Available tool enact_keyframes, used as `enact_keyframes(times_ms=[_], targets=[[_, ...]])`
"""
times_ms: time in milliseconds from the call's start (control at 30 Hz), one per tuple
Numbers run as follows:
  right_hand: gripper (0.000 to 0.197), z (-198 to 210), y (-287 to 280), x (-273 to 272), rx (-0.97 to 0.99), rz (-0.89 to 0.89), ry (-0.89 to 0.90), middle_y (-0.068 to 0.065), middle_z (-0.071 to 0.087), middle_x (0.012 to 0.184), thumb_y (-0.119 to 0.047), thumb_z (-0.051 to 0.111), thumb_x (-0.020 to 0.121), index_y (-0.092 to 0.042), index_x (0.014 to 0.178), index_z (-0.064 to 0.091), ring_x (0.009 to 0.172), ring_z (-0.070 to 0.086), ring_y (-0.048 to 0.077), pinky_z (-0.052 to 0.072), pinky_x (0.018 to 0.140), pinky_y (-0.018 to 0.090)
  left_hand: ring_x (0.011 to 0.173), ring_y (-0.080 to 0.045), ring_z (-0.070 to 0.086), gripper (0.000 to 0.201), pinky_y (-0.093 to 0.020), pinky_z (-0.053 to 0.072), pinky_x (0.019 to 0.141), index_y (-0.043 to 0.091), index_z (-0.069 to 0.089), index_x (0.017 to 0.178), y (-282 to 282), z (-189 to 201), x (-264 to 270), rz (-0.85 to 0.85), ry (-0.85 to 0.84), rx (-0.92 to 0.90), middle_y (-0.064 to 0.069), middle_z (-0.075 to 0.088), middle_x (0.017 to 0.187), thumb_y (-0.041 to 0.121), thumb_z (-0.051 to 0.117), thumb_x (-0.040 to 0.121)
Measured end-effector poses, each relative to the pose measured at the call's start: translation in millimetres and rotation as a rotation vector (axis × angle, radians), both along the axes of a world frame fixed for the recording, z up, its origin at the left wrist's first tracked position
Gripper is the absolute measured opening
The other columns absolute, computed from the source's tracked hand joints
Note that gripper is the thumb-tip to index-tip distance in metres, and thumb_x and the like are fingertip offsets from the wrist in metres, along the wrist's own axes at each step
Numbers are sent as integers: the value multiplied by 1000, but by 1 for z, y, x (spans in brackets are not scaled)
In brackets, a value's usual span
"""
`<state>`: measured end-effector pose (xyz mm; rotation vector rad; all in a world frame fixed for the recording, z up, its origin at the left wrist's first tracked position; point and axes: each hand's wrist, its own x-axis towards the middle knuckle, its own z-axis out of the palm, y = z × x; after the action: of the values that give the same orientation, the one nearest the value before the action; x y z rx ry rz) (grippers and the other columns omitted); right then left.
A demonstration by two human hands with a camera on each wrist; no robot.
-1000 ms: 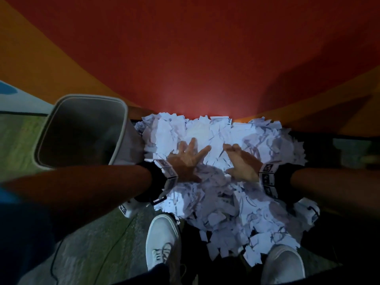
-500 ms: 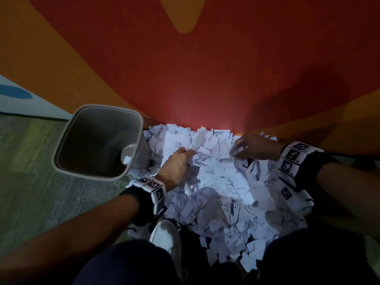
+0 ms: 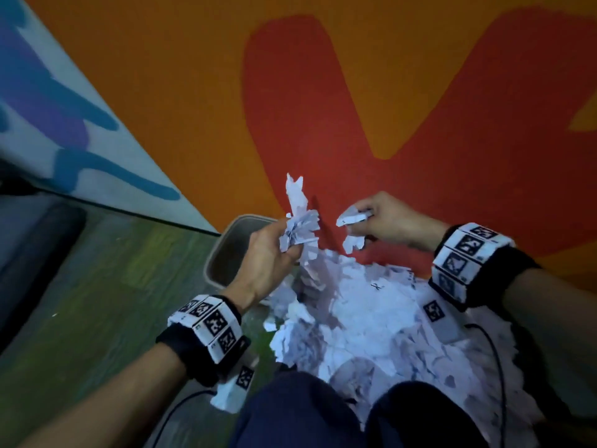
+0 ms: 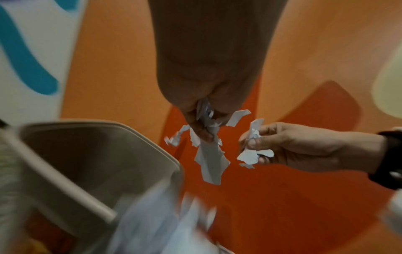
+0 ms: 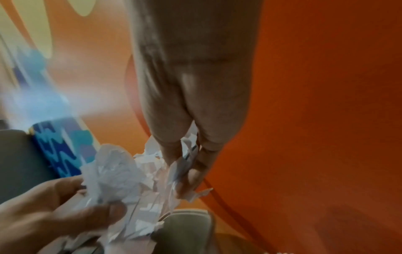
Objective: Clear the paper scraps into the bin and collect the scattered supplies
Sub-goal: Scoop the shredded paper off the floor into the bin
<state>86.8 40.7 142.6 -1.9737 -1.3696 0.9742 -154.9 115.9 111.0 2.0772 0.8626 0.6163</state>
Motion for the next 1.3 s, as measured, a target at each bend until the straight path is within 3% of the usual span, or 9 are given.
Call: enact_keyframes(times_ms=[133,267,367,467,533,667,800,1133,1300], targets=[[11,-9,38,-54,30,88,9,8,75,82,-19,76,84,-14,93,76,71,70,31,55,62,46,77,-8,68,14,-34,59,71,24,67,101,34,-8,-41,191,32,-4,8,71,92,19,64,89],[12,-28,66,-93,15,105,7,1,74,80,-9,75,84,-14,96,75,65,68,13,50,54,21,76,-13,71,27,-21,59,67,16,65,117,47,-23,-56,268,94,-53,3,73,101,14,67,90],[22,-46,81,-109,-42,86,-22,2,74,92,-13,76,85,-11,106,73,70,68,11,47,56,19,79,-19,70,19,-39,60,78,19,64,104,51,-44,-58,303,166,-92,2,70,96,11,69,88],[36,-61,87,-117,-82,73,-83,6,72,106,-20,78,84,-11,117,67,80,67,15,42,54,16,76,-12,65,23,-29,57,76,16,64,109,56,-65,-60,262,238,-179,3,67,98,8,70,88],[41,-68,88,-120,-94,97,-100,6,70,110,-21,79,82,-12,119,65,85,67,17,47,61,19,83,-11,67,40,-16,52,69,15,61,125,60,-75,-62,198,291,-212,-2,69,113,12,72,86],[52,-73,86,-120,-120,160,-127,-2,65,116,-20,84,76,-16,124,63,103,62,16,51,88,28,93,-17,69,64,-23,55,68,21,52,141,70,-77,-68,100,364,-248,-7,64,126,17,78,83],[54,-71,76,-112,-92,124,-140,-2,62,114,-21,83,78,-21,127,62,105,60,15,49,87,26,114,-18,64,58,-28,53,94,10,53,139,73,-60,-74,13,328,-283,-5,62,133,6,73,86],[33,-51,18,-73,-80,169,-158,4,66,113,-13,72,86,-14,118,66,86,70,20,62,67,41,75,-4,68,15,-16,53,63,17,74,100,50,9,-42,-288,527,-66,5,75,90,12,63,91],[36,-68,-23,-49,-200,196,-198,11,66,109,-19,73,86,-15,120,65,76,67,26,60,68,39,67,6,63,21,-8,44,56,13,74,108,9,18,6,-526,648,4,1,75,101,12,60,92]])
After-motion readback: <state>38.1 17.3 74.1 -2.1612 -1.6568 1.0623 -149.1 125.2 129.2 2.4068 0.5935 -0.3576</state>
